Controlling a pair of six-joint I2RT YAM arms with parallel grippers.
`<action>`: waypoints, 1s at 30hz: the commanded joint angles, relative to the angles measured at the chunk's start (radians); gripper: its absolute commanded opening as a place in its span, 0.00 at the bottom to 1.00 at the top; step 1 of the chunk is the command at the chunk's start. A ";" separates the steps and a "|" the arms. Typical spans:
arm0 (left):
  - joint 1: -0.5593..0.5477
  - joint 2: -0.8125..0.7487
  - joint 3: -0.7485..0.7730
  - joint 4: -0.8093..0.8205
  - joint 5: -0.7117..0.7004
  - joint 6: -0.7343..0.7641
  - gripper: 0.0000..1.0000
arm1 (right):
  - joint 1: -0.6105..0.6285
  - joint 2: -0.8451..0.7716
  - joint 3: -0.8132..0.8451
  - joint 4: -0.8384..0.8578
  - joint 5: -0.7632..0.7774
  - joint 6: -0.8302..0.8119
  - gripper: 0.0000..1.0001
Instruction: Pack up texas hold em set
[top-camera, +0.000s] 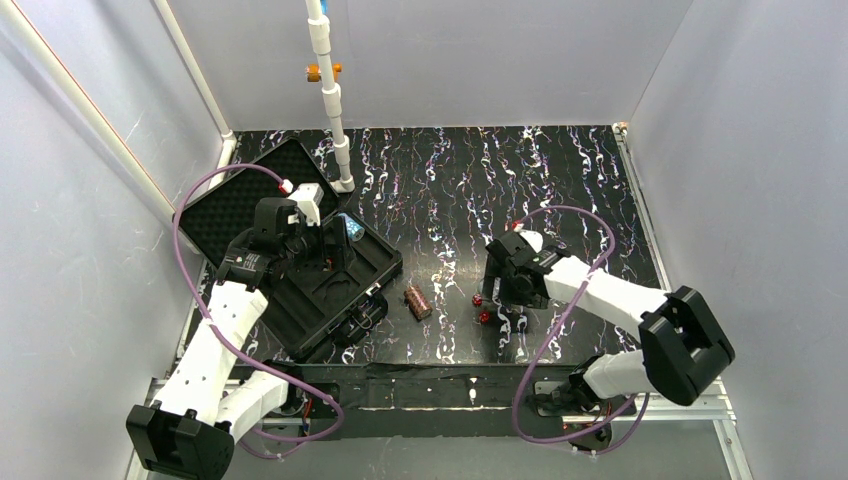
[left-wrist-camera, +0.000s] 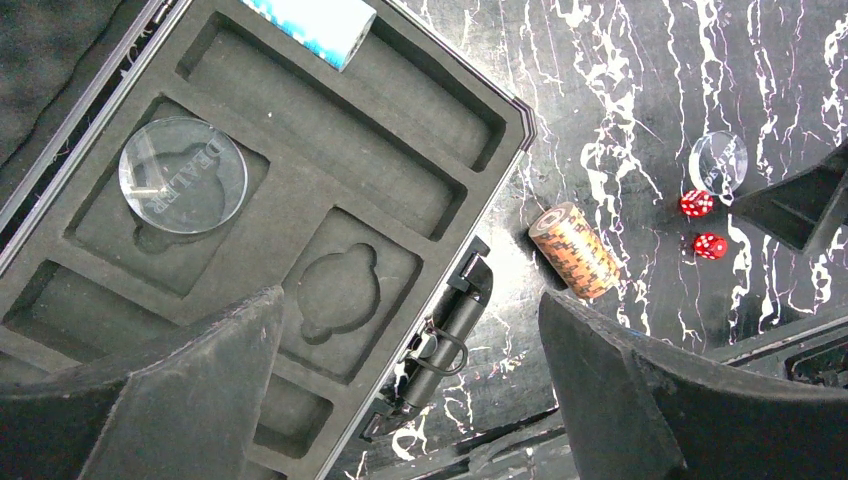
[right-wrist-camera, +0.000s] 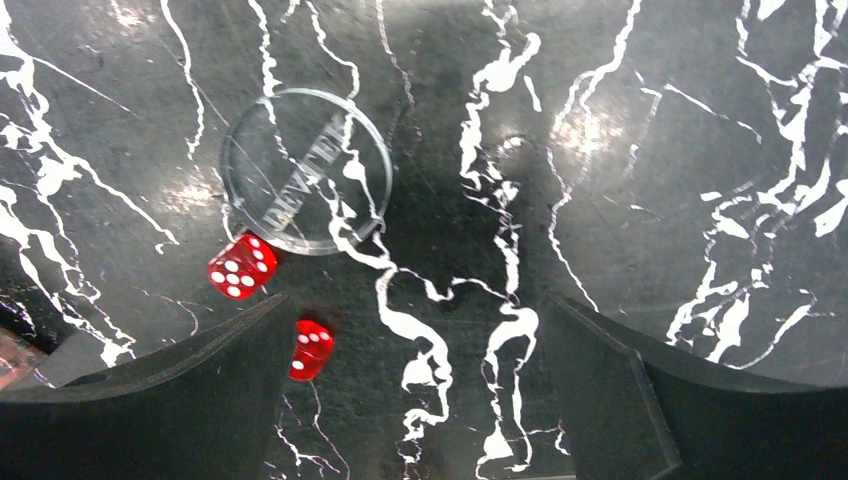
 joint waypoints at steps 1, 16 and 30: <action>-0.006 -0.025 -0.010 -0.008 -0.018 0.016 0.98 | -0.005 0.065 0.077 0.057 -0.034 -0.042 0.98; -0.013 -0.022 -0.009 -0.010 -0.025 0.018 0.98 | -0.004 0.205 0.156 0.096 -0.038 -0.071 0.98; -0.021 -0.021 -0.009 -0.011 -0.033 0.019 0.98 | -0.004 0.277 0.174 0.133 -0.007 -0.089 0.91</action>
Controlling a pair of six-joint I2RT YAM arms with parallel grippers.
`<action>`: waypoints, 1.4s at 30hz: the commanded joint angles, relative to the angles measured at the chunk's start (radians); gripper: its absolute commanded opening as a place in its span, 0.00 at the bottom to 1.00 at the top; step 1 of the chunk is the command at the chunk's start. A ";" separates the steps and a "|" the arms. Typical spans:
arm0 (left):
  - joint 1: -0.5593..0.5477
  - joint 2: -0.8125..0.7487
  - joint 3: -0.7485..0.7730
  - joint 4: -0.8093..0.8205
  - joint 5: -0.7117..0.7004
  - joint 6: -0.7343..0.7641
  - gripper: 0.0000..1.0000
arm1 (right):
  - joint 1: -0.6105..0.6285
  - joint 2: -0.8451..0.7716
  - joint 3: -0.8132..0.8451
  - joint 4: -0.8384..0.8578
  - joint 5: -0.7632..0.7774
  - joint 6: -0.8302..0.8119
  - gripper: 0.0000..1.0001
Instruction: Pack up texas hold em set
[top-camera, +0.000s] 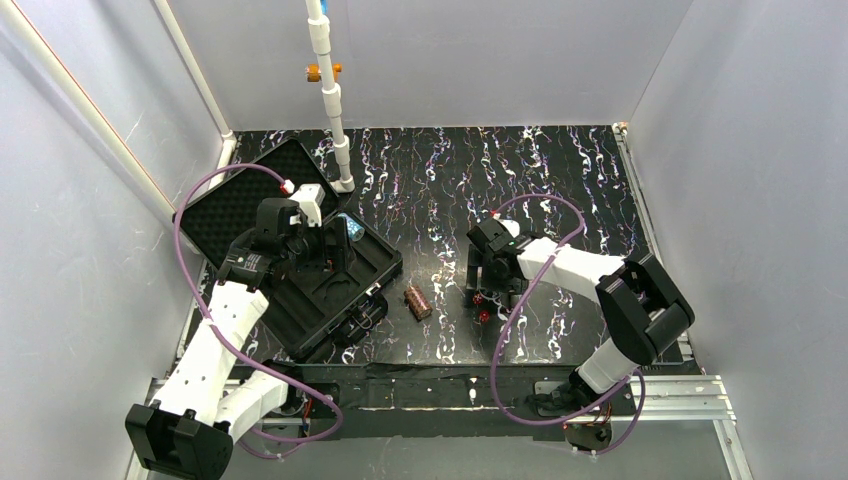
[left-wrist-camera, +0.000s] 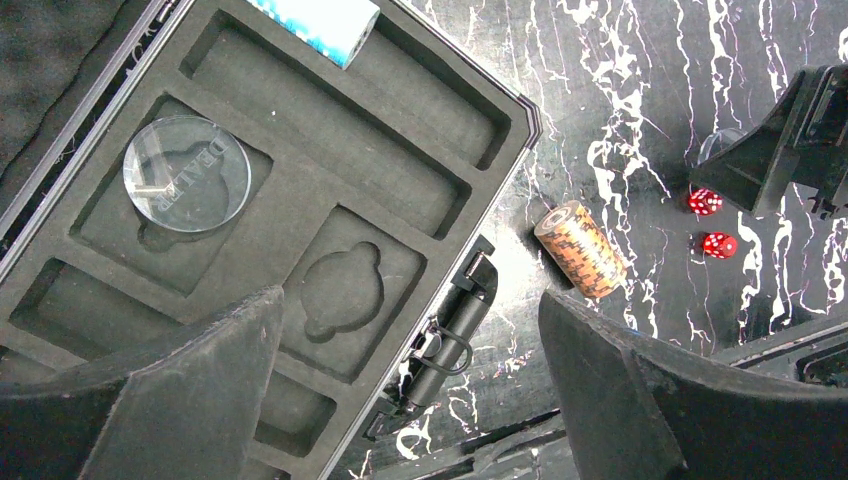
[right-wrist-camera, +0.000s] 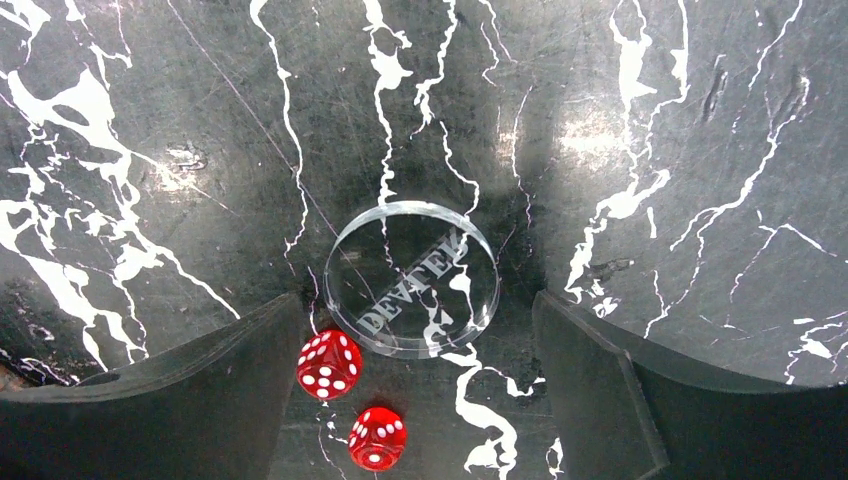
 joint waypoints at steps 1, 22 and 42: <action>-0.006 -0.021 -0.008 -0.011 -0.008 0.015 0.98 | -0.004 0.033 0.034 0.028 0.025 -0.016 0.89; -0.011 -0.022 -0.008 -0.013 -0.023 0.018 0.98 | -0.004 0.066 0.089 -0.015 0.040 -0.066 0.48; -0.011 -0.154 -0.020 -0.011 -0.252 0.002 0.98 | -0.001 -0.008 0.306 -0.005 0.006 -0.186 0.46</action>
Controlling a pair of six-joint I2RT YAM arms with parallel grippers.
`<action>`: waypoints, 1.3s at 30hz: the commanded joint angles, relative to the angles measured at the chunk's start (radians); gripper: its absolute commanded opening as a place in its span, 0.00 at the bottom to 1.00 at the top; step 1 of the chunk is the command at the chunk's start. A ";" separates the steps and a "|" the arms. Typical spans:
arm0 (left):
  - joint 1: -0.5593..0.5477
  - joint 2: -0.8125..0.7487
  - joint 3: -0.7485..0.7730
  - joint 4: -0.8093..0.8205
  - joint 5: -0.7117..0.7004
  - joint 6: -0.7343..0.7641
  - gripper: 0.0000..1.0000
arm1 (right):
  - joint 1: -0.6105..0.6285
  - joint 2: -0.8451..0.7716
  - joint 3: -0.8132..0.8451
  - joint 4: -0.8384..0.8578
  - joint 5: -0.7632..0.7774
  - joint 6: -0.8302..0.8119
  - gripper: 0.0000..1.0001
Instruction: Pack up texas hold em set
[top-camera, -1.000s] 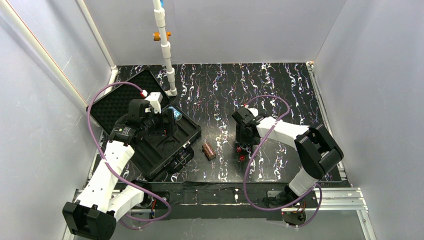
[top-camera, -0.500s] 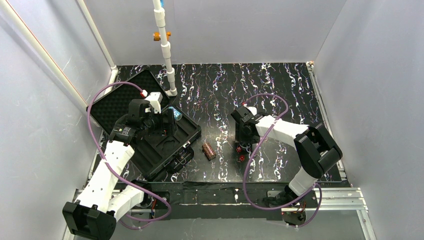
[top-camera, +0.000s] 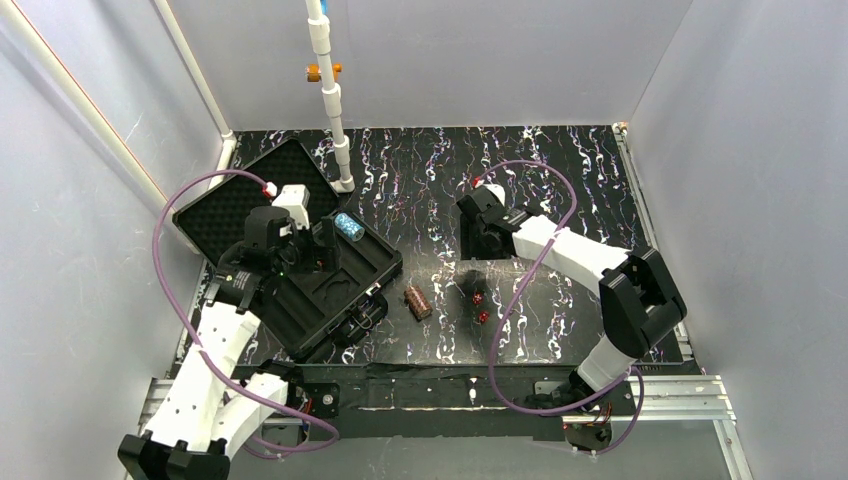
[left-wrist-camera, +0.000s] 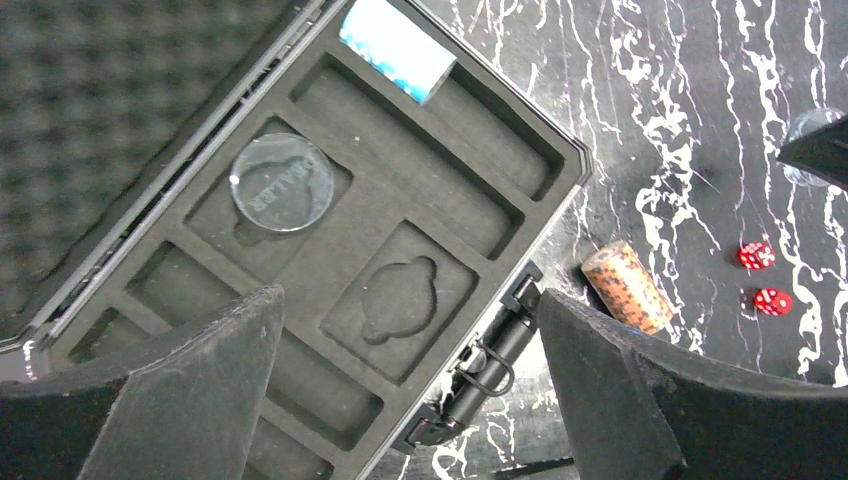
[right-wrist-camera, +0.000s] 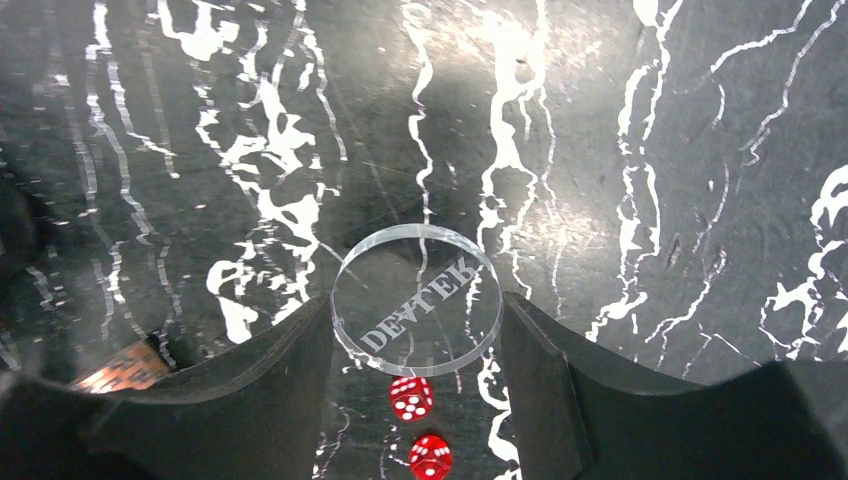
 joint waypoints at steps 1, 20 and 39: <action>-0.005 -0.067 -0.012 -0.007 -0.122 -0.003 0.98 | 0.001 -0.061 0.069 0.052 -0.072 -0.044 0.46; -0.005 -0.329 -0.051 0.011 -0.491 -0.035 0.98 | 0.229 0.025 0.283 0.118 -0.194 -0.117 0.45; -0.004 -0.450 -0.078 0.035 -0.607 -0.028 0.98 | 0.435 0.329 0.592 0.115 -0.252 -0.128 0.43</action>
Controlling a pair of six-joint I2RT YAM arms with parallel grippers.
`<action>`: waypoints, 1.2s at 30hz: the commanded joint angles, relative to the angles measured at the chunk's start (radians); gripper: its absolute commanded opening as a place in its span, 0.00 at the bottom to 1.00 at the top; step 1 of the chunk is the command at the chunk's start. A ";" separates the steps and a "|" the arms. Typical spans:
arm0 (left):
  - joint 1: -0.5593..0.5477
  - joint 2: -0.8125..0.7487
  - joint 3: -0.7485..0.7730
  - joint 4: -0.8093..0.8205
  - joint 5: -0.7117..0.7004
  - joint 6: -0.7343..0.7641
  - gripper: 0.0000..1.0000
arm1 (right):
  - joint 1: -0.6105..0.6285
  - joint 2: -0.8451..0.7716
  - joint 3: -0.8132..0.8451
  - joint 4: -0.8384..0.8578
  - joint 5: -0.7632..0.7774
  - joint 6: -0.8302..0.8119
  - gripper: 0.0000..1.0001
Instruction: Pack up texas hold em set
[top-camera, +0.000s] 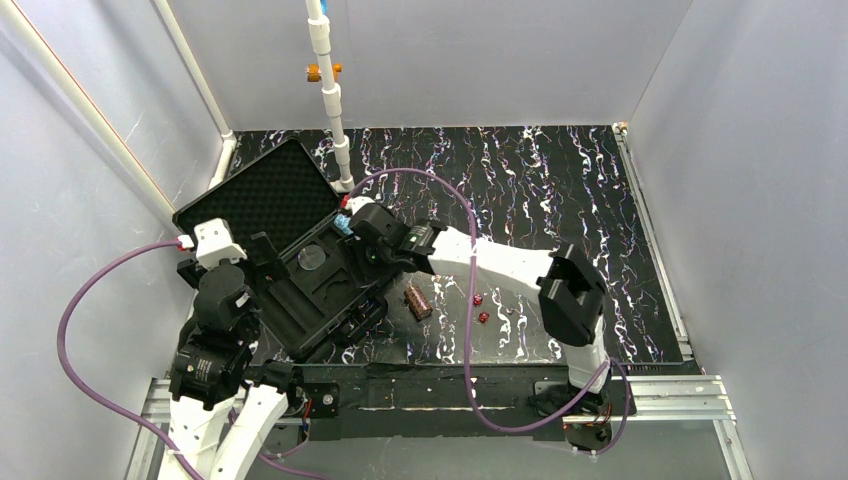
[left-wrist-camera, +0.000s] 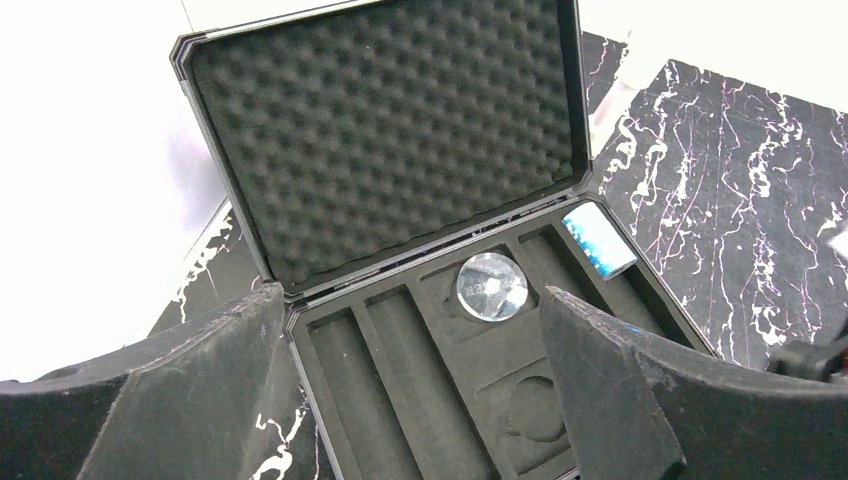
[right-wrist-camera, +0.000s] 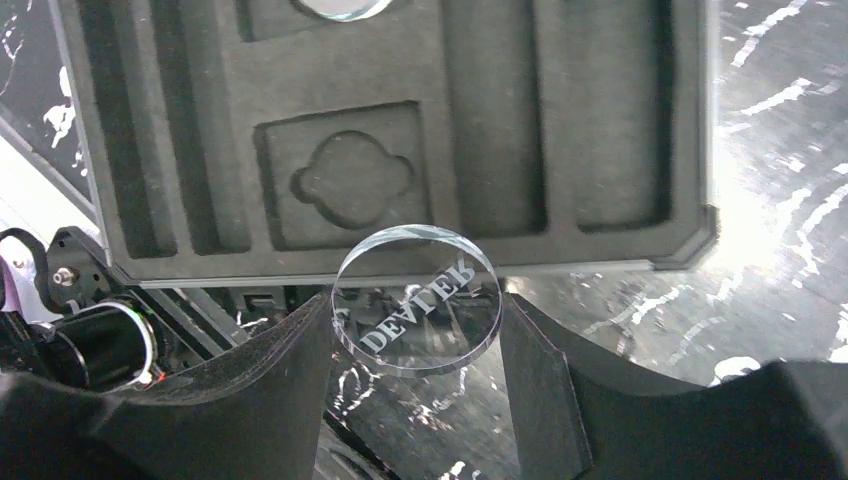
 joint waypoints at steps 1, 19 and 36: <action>-0.005 0.003 -0.010 0.015 -0.040 0.005 0.98 | 0.034 0.059 0.116 0.027 -0.025 -0.018 0.43; -0.005 0.024 -0.010 0.015 -0.031 0.013 0.98 | 0.064 0.270 0.309 0.000 -0.061 -0.019 0.43; -0.005 0.030 -0.009 0.016 -0.025 0.015 0.98 | 0.091 0.326 0.306 -0.015 -0.046 -0.024 0.43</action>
